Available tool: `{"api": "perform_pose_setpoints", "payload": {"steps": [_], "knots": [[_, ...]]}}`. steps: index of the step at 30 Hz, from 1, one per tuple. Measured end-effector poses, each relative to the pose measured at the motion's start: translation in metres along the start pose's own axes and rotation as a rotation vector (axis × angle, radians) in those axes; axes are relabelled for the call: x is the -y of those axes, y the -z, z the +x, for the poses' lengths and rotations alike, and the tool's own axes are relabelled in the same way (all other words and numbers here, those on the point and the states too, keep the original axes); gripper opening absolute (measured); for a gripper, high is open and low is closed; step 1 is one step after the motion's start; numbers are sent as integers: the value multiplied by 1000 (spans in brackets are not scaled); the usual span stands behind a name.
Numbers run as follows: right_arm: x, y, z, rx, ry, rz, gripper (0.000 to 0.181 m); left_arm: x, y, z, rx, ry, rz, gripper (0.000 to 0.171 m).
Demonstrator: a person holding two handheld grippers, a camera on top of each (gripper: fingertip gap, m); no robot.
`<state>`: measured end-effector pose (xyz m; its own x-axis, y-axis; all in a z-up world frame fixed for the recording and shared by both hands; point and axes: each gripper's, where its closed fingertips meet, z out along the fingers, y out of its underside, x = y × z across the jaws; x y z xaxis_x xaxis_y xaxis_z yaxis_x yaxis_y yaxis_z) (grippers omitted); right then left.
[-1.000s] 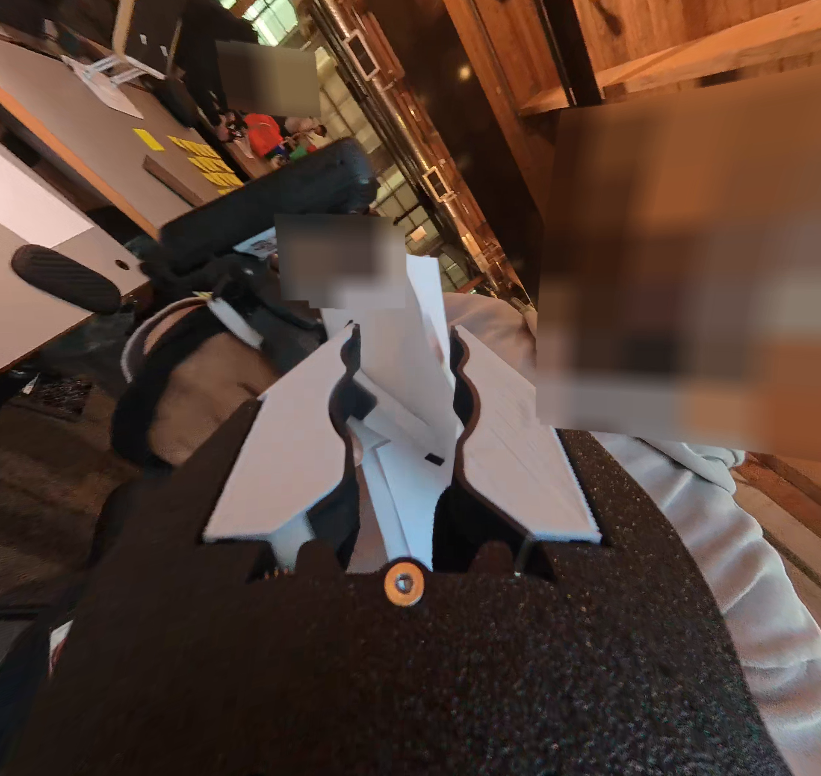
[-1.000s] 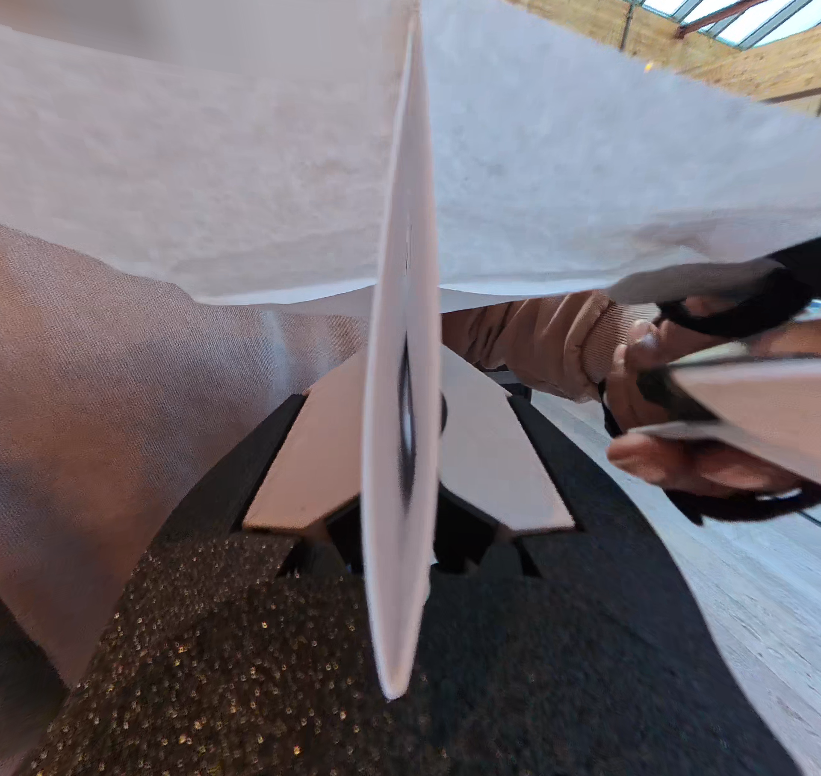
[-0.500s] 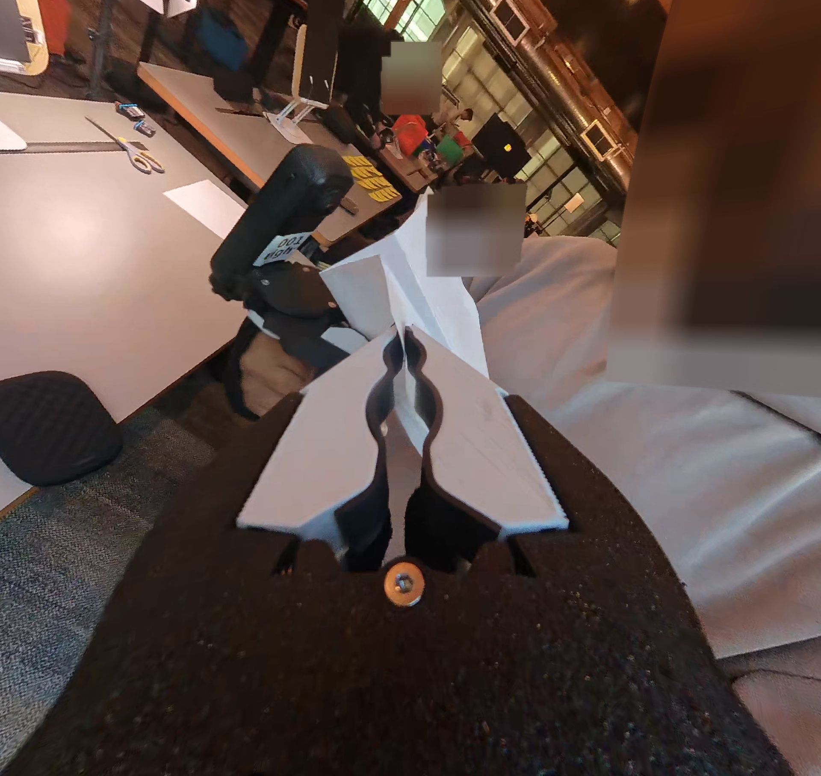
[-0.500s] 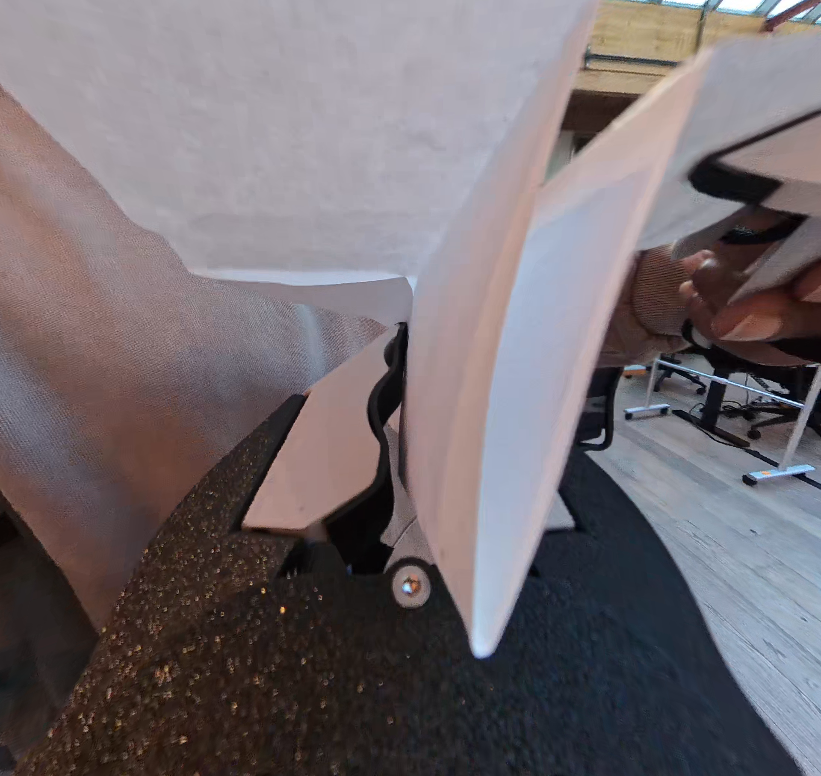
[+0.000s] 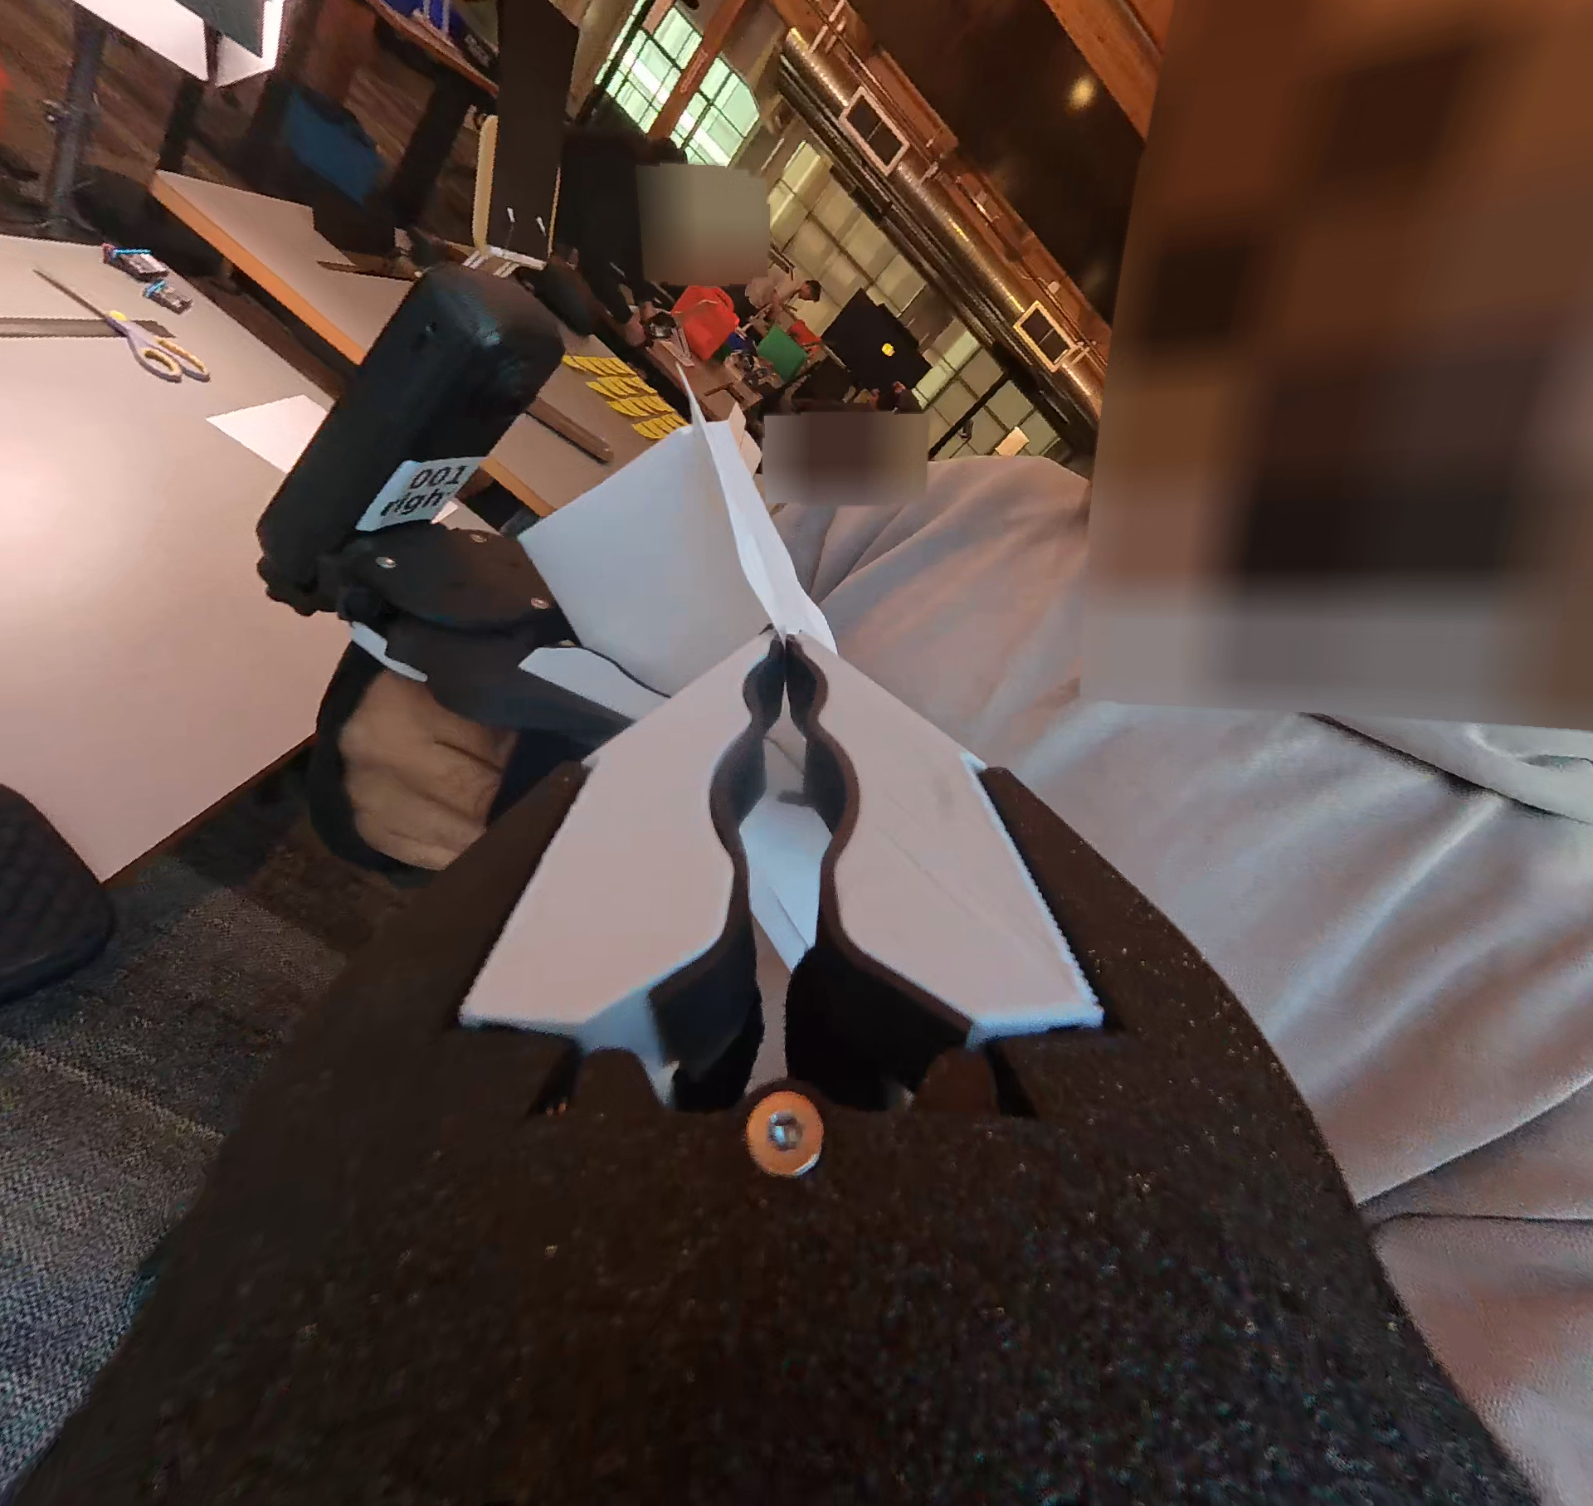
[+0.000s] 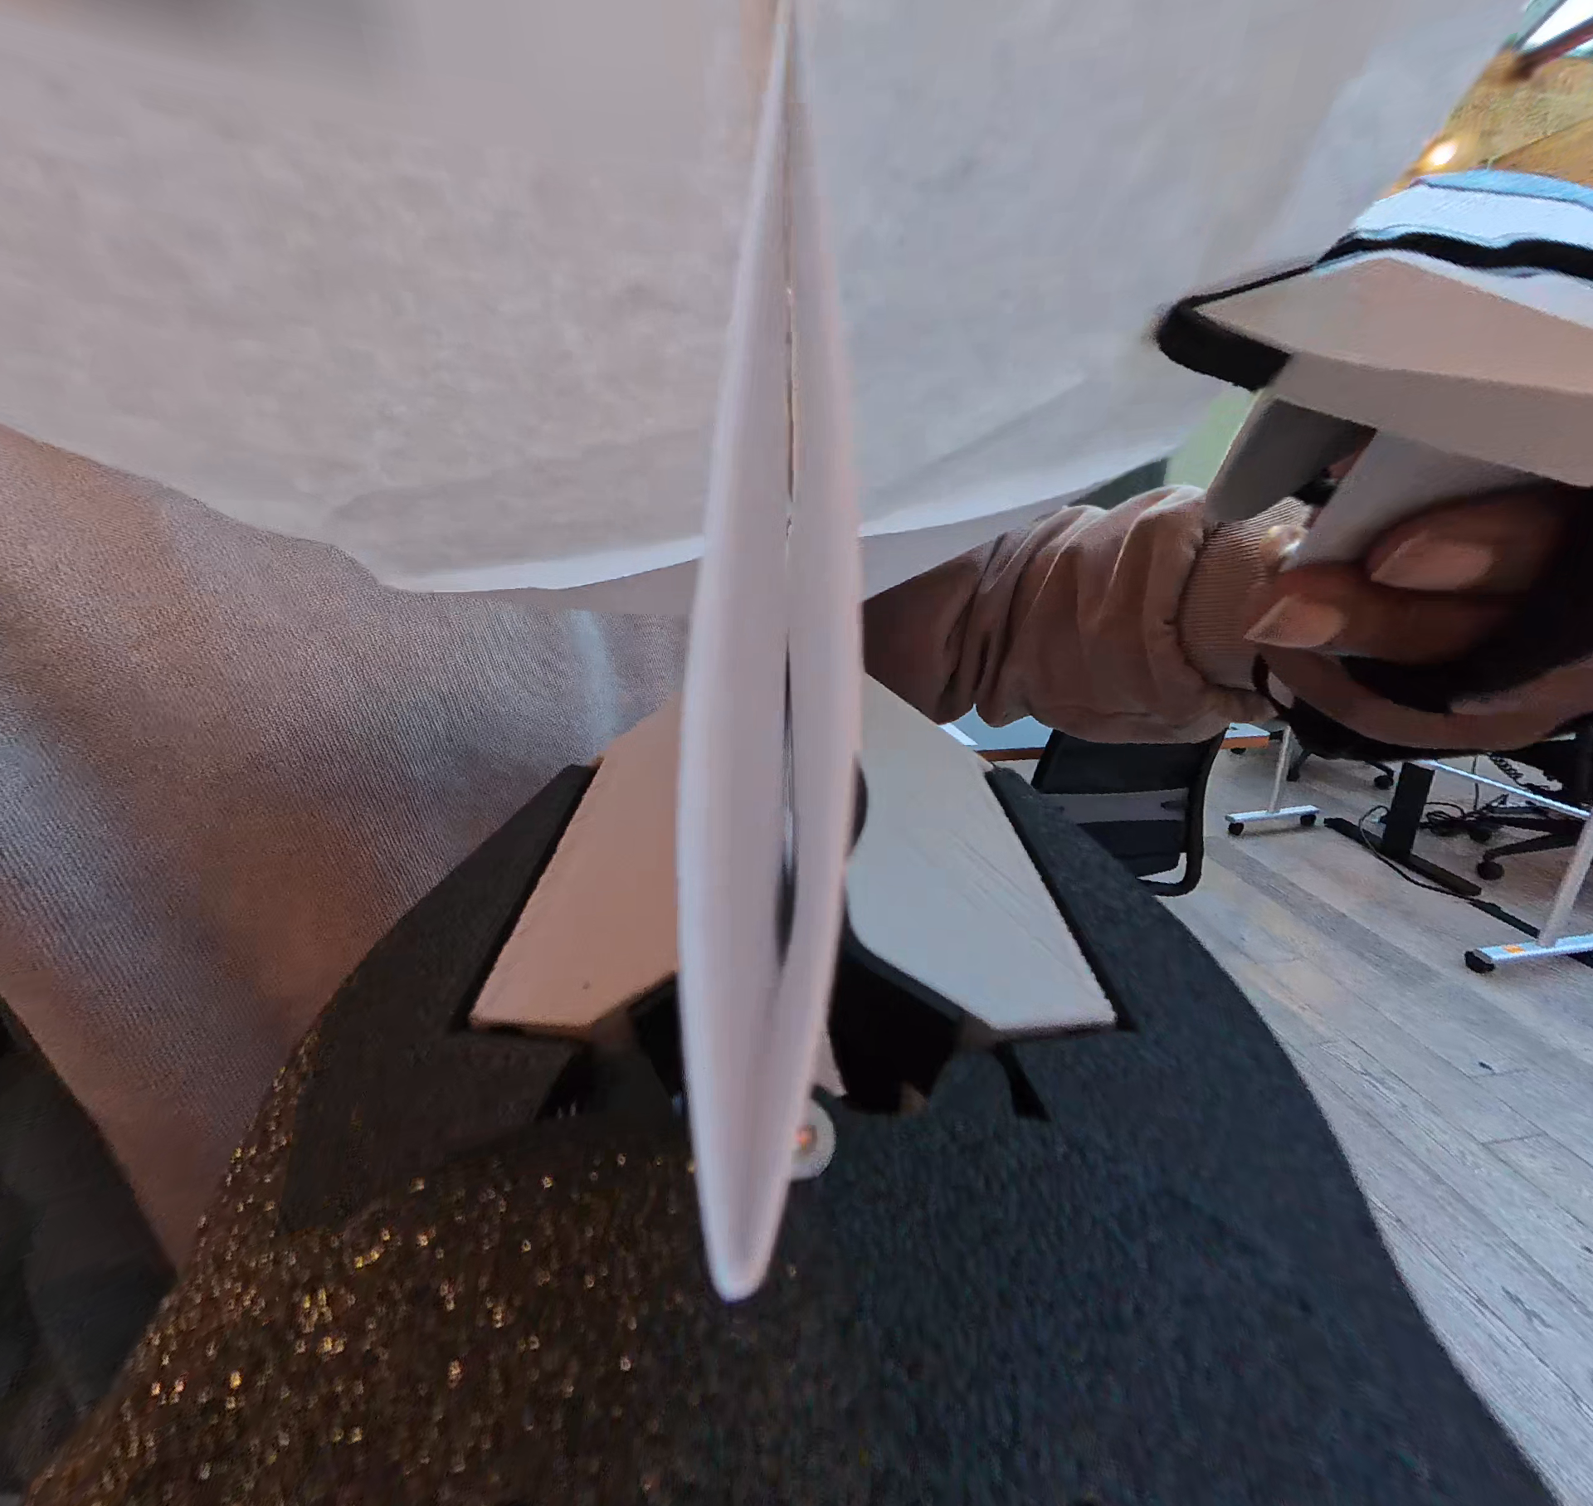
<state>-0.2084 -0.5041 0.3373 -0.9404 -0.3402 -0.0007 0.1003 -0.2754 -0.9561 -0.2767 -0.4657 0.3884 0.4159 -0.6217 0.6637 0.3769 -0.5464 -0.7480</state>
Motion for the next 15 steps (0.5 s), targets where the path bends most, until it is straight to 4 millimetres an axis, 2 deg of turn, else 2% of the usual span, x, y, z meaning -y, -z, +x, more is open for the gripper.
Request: {"api": "perform_pose_setpoints", "payload": {"steps": [5, 6, 7, 8, 10, 12, 15], "knots": [[-1, -1, -3, -5, 3, -23, 0, -4, -2, -6, 23, -3, -30, 0], [-1, -1, -3, -9, 2, -28, 0, -3, -2, -8, 34, 0, -31, 8], [-1, -1, -3, -12, 0, -36, 0, -1, -3, -9, 41, 5, -25, 26], [-2, -1, -3, -16, 1, -44, 0, 1, -5, -7, 27, 10, -20, 31], [-3, -2, -5, -12, -2, -51, 0, 6, -10, -9, 37, 4, -12, 23], [-2, -2, -5, -17, -1, -49, 0, 9, -12, -12, 60, -33, -10, 0], [-2, -1, -8, -25, 0, -51, 0, 7, -15, -17, 105, -76, -43, 0]]}}
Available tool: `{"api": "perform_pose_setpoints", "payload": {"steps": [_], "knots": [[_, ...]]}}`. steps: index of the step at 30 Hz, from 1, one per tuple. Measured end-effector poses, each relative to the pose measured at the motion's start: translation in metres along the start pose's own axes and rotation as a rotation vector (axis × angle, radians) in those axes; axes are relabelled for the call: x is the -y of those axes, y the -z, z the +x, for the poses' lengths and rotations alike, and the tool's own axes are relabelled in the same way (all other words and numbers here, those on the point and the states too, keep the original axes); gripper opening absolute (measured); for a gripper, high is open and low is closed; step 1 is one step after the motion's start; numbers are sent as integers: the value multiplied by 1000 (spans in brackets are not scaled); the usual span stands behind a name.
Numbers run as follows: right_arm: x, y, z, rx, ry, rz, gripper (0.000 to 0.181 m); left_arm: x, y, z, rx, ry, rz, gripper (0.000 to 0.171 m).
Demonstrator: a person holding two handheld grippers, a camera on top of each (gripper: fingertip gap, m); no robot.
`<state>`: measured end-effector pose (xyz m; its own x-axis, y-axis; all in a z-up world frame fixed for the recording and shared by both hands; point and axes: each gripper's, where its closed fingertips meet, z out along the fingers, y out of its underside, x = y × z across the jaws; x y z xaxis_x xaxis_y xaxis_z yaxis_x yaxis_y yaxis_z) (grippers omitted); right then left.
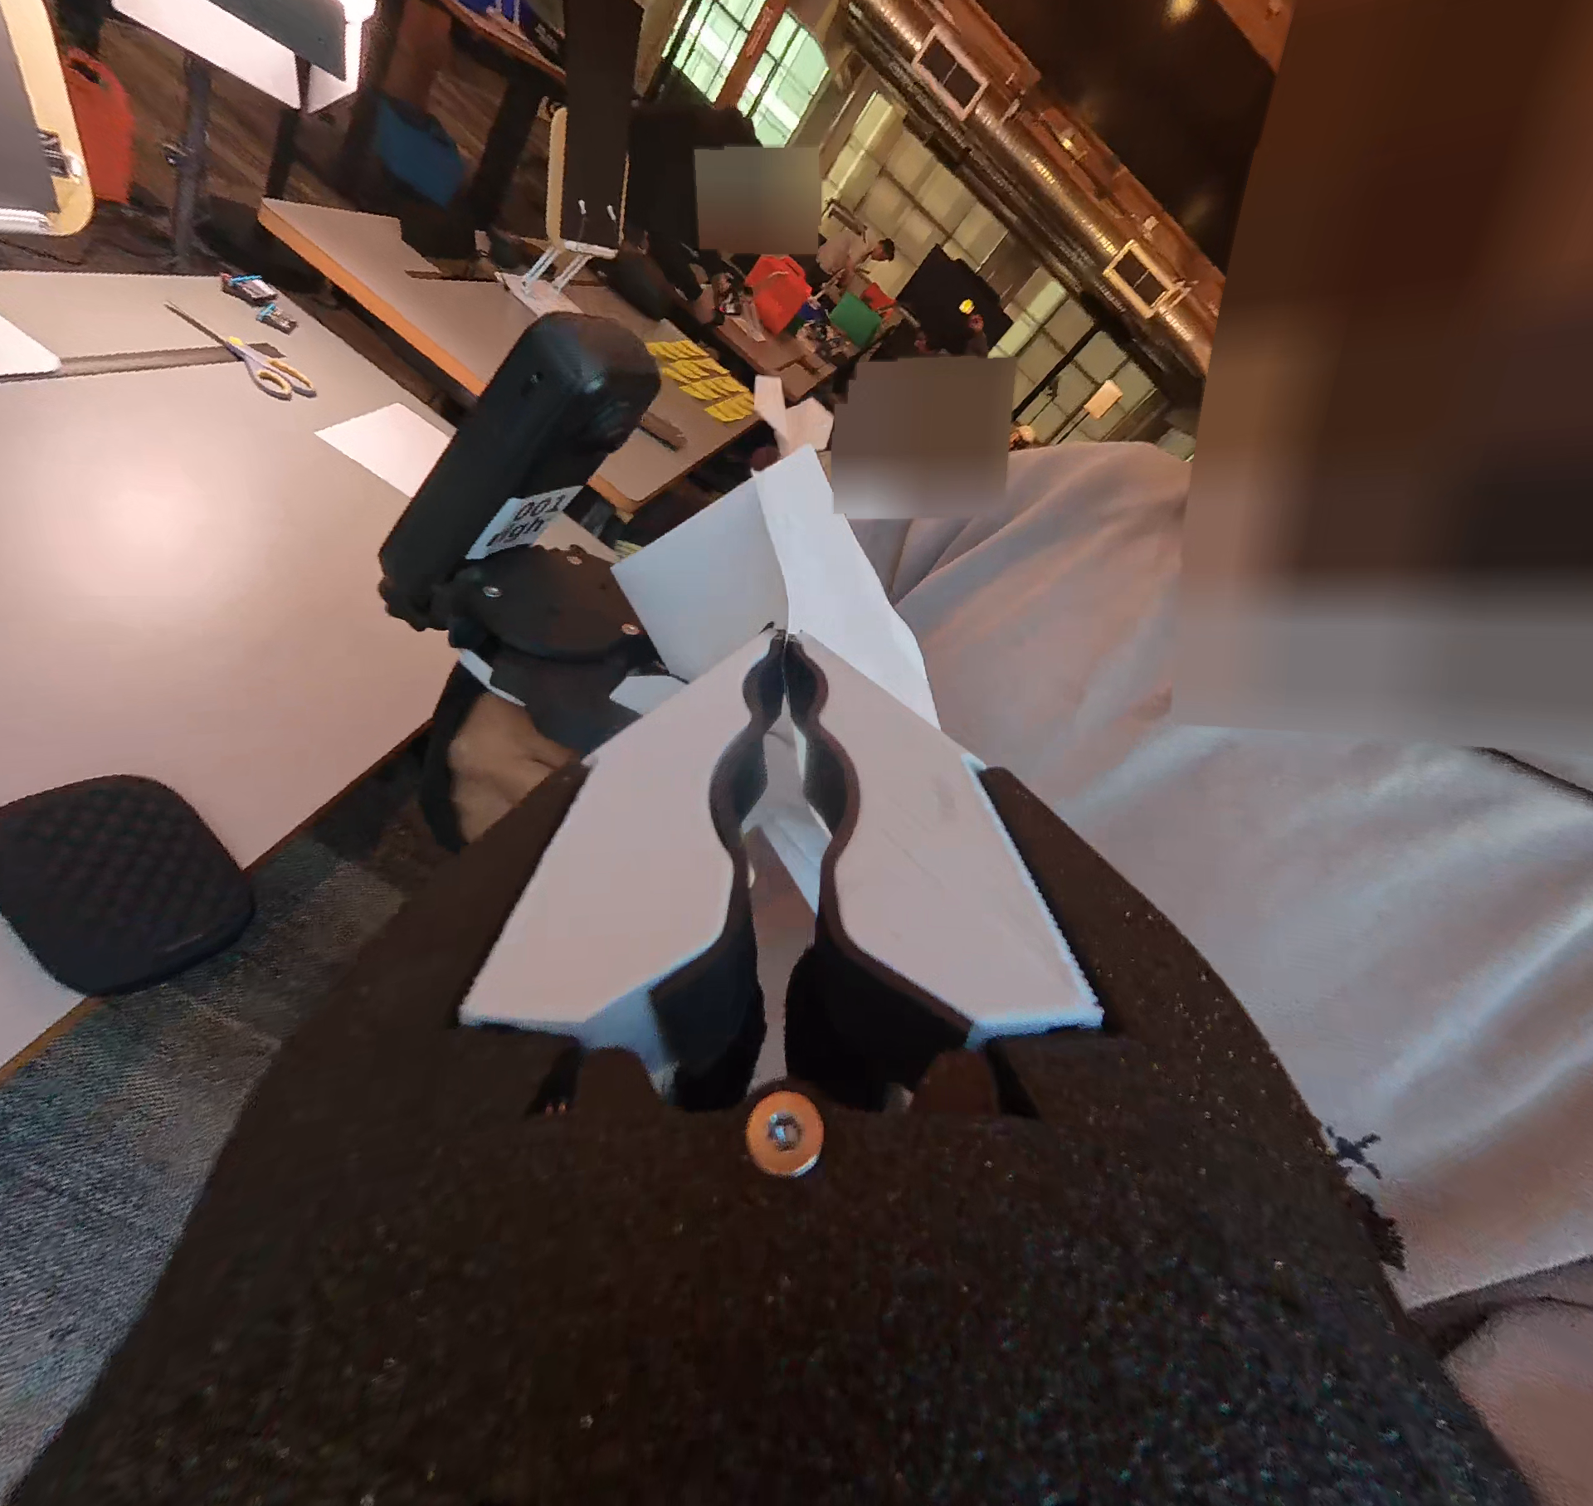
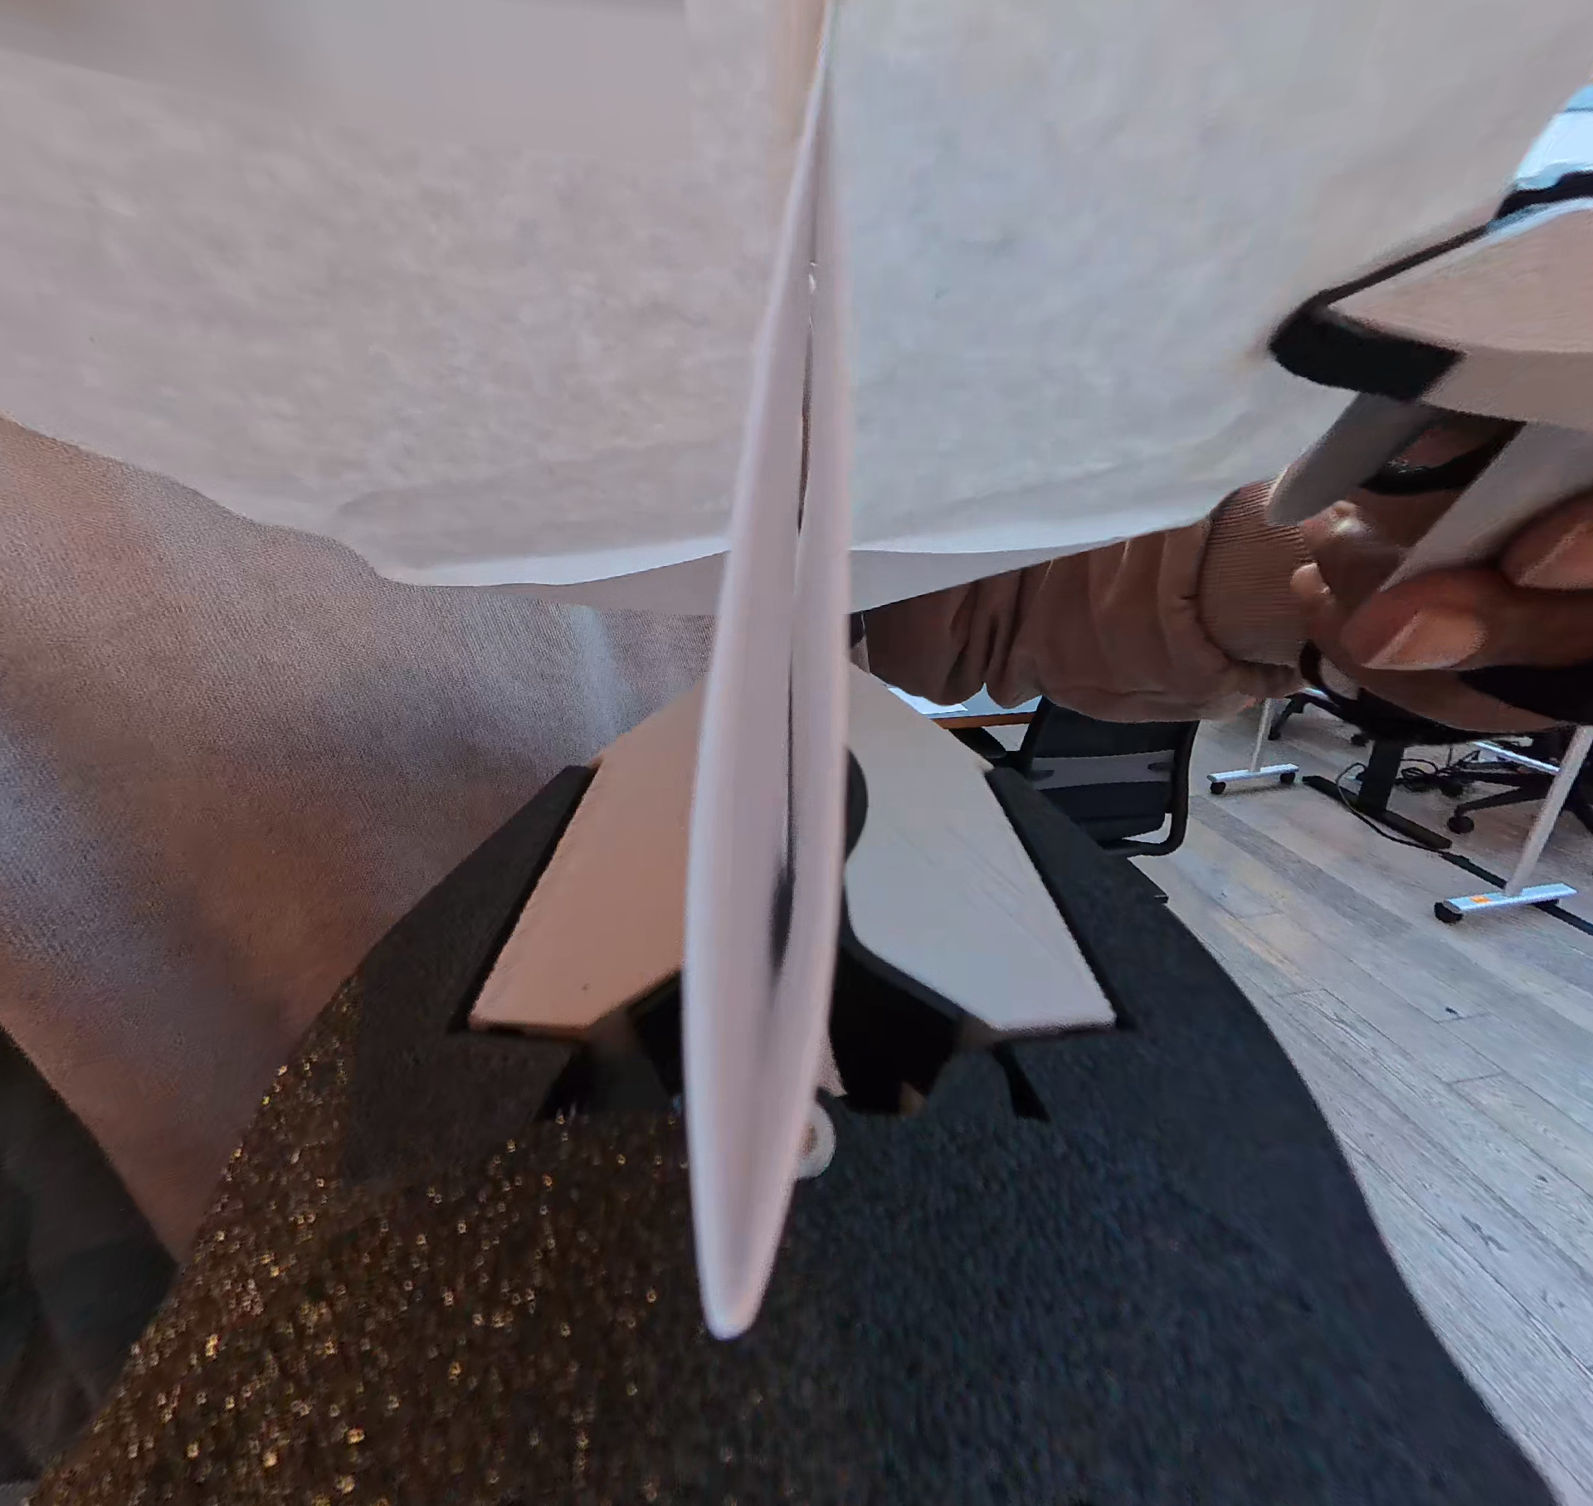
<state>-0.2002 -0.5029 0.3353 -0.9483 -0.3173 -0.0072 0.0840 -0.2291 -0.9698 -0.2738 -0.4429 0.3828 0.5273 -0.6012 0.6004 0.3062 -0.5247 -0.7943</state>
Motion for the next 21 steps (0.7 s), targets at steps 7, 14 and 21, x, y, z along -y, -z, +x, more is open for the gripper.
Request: {"api": "perform_pose_setpoints", "payload": {"steps": [7, 14, 21], "knots": [[0, 4, -3, -23, -5, 15, 0, -3, -2, -9, 95, -62, -41, 4], [-1, 0, -2, -27, -2, 4, 0, -3, -5, -5, 41, -40, -20, 0], [12, 27, 42, -330, 84, 92, 0, 12, 59, -36, 346, -149, 216, 35]]}}
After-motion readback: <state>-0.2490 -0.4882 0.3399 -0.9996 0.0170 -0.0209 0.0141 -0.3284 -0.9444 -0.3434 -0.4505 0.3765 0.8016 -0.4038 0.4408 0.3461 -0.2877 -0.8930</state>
